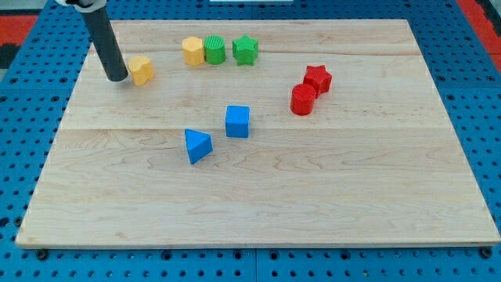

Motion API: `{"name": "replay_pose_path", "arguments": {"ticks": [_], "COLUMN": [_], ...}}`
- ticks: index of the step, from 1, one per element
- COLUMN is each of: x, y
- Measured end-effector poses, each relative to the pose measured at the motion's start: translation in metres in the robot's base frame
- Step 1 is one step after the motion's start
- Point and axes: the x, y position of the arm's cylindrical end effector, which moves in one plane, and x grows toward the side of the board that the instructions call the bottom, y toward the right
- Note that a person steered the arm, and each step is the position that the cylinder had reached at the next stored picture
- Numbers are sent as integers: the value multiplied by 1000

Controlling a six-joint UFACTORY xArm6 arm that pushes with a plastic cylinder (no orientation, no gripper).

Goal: Slide the yellow heart to the left side of the yellow hexagon

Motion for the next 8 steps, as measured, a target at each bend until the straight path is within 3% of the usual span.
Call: {"name": "replay_pose_path", "arguments": {"ticks": [4,8], "x": [26,6], "y": [18,35]}}
